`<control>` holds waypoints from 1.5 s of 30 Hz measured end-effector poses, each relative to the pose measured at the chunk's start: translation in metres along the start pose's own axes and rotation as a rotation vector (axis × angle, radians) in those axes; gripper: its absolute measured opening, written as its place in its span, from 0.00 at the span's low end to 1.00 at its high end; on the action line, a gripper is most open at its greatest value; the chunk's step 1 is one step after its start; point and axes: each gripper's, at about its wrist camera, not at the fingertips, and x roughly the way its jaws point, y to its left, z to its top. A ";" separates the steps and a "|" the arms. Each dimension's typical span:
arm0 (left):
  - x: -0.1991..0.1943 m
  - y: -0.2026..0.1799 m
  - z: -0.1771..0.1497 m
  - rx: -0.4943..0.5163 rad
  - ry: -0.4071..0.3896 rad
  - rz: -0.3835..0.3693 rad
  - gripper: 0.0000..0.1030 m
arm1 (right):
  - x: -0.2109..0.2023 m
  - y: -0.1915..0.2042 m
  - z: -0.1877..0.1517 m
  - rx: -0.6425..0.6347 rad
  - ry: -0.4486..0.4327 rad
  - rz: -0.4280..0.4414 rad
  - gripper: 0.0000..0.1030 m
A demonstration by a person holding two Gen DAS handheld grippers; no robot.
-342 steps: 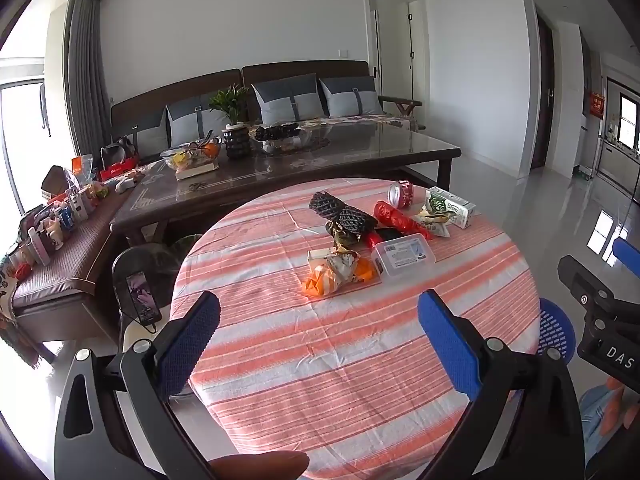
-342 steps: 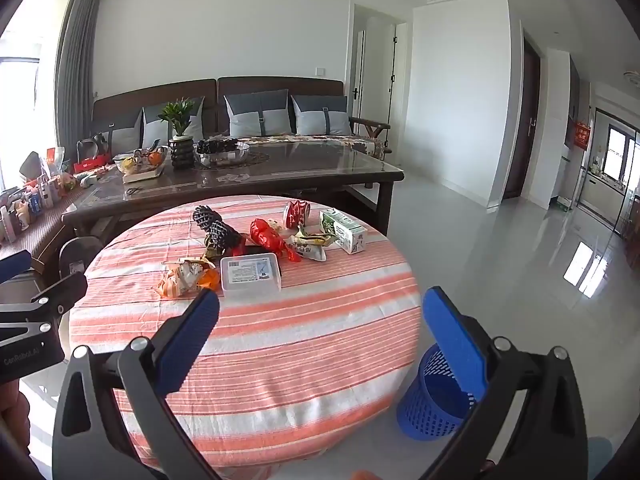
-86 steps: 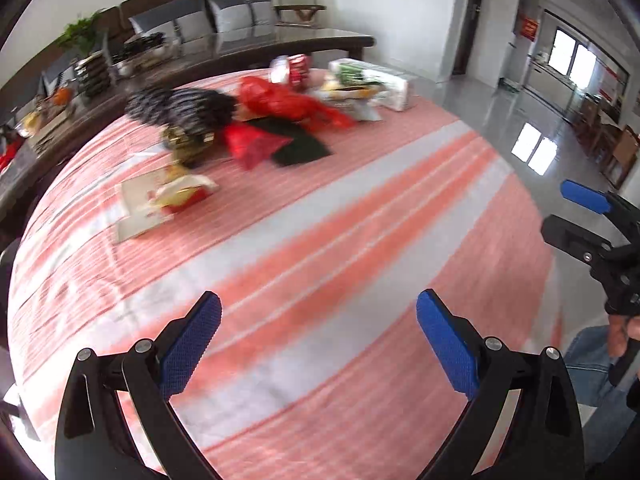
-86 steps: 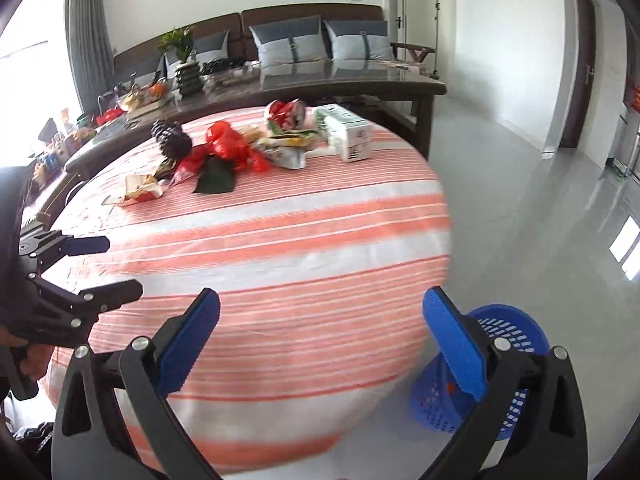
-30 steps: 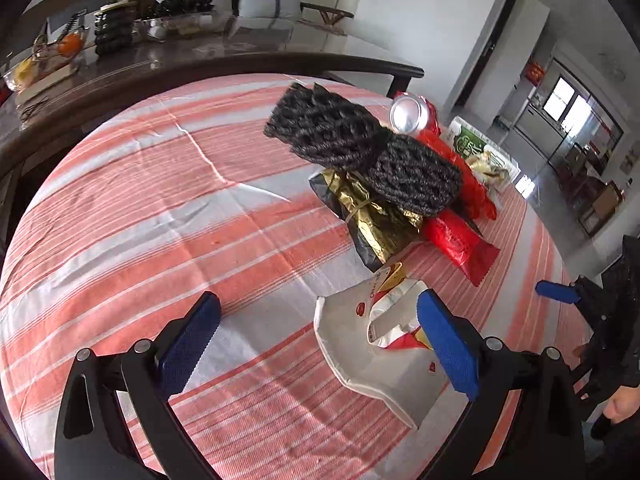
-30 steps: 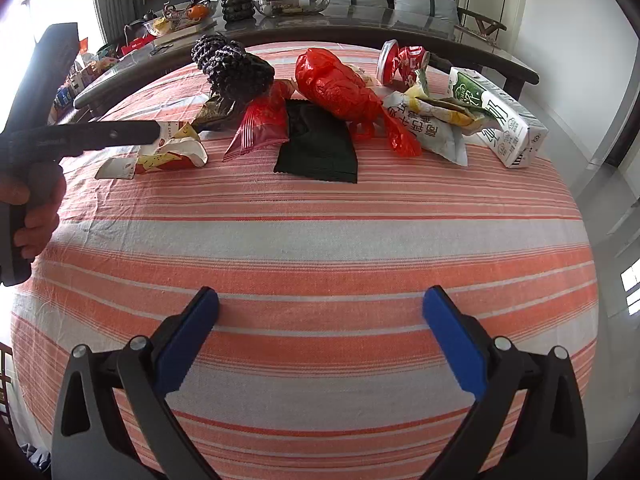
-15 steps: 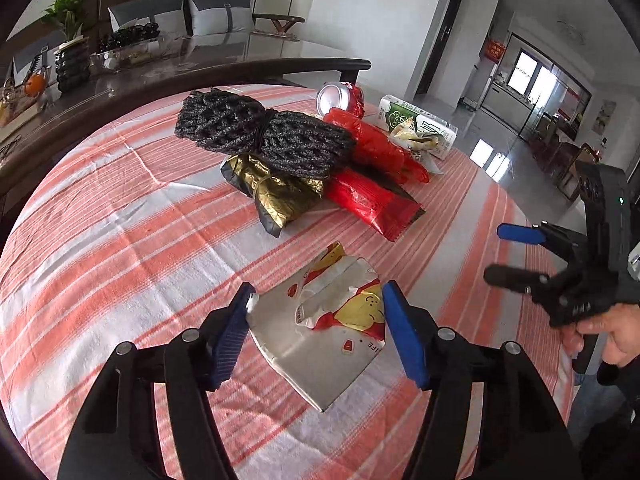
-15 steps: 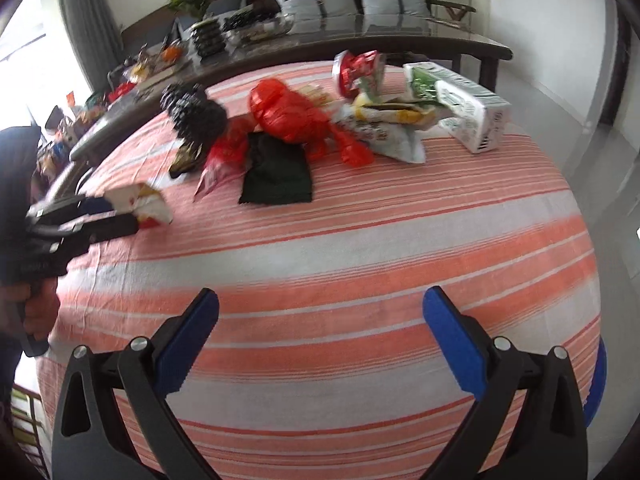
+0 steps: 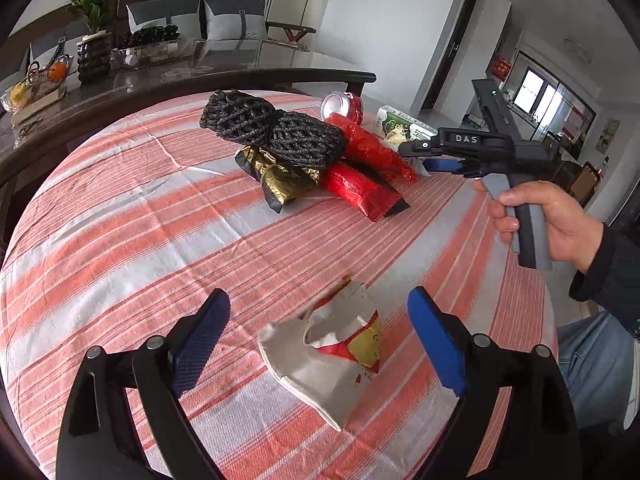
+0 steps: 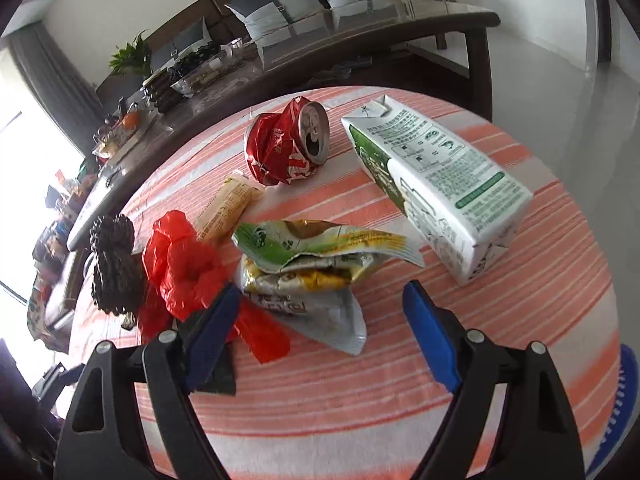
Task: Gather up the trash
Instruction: 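Grasp the white paper wrapper with the left tool while the right tool grasps the green snack bag, then carry both items over the blue wastebasket and open both tools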
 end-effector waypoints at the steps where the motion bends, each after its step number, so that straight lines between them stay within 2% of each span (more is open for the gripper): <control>1: -0.002 0.001 -0.001 -0.002 0.001 -0.004 0.87 | 0.001 0.002 0.000 0.004 -0.003 0.015 0.68; 2: -0.004 0.004 -0.002 -0.003 0.000 -0.002 0.87 | 0.002 0.005 0.000 -0.007 0.011 0.052 0.61; 4: -0.008 0.011 -0.005 -0.008 -0.007 -0.005 0.87 | -0.002 0.014 -0.005 -0.027 0.057 0.131 0.55; 6: -0.010 0.019 -0.006 -0.017 -0.014 -0.014 0.87 | -0.013 0.023 -0.016 -0.061 0.107 0.215 0.55; 7: -0.010 0.023 -0.006 -0.022 -0.017 -0.026 0.87 | -0.020 0.027 -0.020 -0.093 0.119 0.221 0.55; 10: -0.004 0.030 -0.003 -0.024 -0.014 -0.080 0.86 | -0.039 0.036 -0.028 -0.179 0.109 0.167 0.56; 11: 0.001 0.030 0.000 -0.022 -0.001 -0.107 0.81 | -0.041 0.036 -0.028 -0.185 0.102 0.137 0.58; 12: 0.005 0.030 0.002 -0.020 0.013 -0.132 0.77 | -0.043 0.034 -0.026 -0.185 0.090 0.099 0.64; 13: 0.009 0.029 0.004 -0.013 0.027 -0.140 0.68 | -0.043 0.031 -0.022 -0.173 0.069 0.062 0.68; 14: 0.012 0.026 0.004 0.002 0.042 -0.140 0.58 | -0.042 0.027 -0.016 -0.146 0.049 0.034 0.69; 16: 0.014 0.017 0.002 0.051 0.074 -0.136 0.48 | -0.034 0.017 -0.005 -0.062 0.033 0.030 0.71; 18: 0.014 0.007 -0.002 0.103 0.093 -0.122 0.47 | -0.023 0.009 0.005 -0.004 0.023 0.018 0.71; 21: 0.015 -0.001 -0.007 0.129 0.099 -0.090 0.43 | -0.002 0.009 0.012 -0.003 0.036 -0.002 0.71; 22: 0.015 0.000 -0.007 0.112 0.093 -0.078 0.33 | 0.003 0.005 0.013 0.012 0.046 0.020 0.71; 23: 0.015 0.002 -0.006 0.091 0.091 -0.077 0.30 | 0.007 0.004 0.013 0.029 0.055 0.048 0.68; 24: 0.015 0.004 -0.005 0.065 0.084 -0.086 0.29 | 0.007 0.004 0.012 0.034 0.056 0.077 0.50; 25: 0.014 0.006 -0.005 0.042 0.074 -0.091 0.25 | 0.005 0.005 0.010 0.032 0.053 0.101 0.42; 26: 0.012 0.006 -0.005 0.021 0.065 -0.098 0.14 | 0.002 0.008 0.008 0.020 0.051 0.093 0.39; 27: 0.009 0.008 -0.005 -0.002 0.054 -0.111 0.10 | -0.004 0.011 0.006 0.001 0.044 0.085 0.31; 28: 0.006 0.007 -0.004 -0.018 0.040 -0.114 0.04 | -0.011 0.013 0.004 -0.018 0.030 0.074 0.28; 31: -0.001 0.000 -0.001 -0.029 0.008 -0.059 0.04 | -0.037 0.017 -0.004 -0.063 -0.021 0.028 0.26; 35: -0.009 -0.011 0.000 -0.043 -0.021 -0.037 0.04 | -0.078 0.019 -0.023 -0.114 -0.075 -0.001 0.26; 39: -0.019 -0.030 0.003 -0.032 -0.052 -0.031 0.03 | -0.116 0.017 -0.049 -0.149 -0.115 0.000 0.26; 45: -0.015 -0.079 0.013 0.010 -0.060 -0.059 0.03 | -0.150 -0.013 -0.074 -0.124 -0.132 -0.016 0.26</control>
